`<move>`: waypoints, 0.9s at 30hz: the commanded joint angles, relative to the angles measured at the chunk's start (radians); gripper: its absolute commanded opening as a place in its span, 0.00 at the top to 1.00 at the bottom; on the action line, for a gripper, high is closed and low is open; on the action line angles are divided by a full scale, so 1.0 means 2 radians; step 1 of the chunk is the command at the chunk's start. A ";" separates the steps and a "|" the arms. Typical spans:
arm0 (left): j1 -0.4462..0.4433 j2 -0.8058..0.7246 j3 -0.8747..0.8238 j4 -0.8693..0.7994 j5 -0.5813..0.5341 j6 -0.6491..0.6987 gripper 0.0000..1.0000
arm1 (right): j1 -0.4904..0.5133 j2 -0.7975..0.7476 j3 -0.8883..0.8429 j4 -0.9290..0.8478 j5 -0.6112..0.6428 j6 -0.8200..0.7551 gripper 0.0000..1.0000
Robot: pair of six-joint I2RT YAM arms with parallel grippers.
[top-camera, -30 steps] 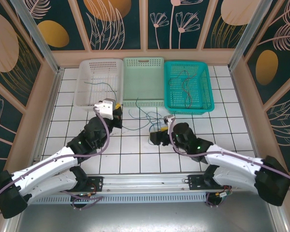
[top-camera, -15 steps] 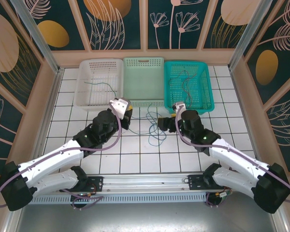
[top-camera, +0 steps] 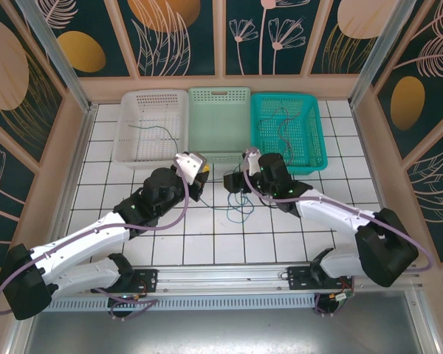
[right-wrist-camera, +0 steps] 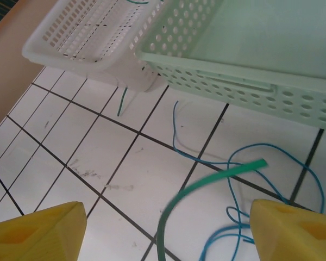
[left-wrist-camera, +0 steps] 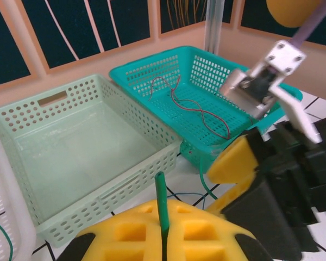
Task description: Untangle the cables
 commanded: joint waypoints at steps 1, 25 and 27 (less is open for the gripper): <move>0.002 -0.006 0.007 0.031 0.020 0.010 1.00 | -0.004 0.025 0.029 0.028 -0.019 -0.002 0.25; 0.002 -0.142 -0.149 0.202 -0.206 -0.128 1.00 | -0.064 -0.076 -0.130 0.159 0.097 0.279 1.00; 0.003 -0.140 -0.165 0.242 -0.193 -0.146 1.00 | -0.064 -0.078 -0.145 0.192 0.100 0.322 1.00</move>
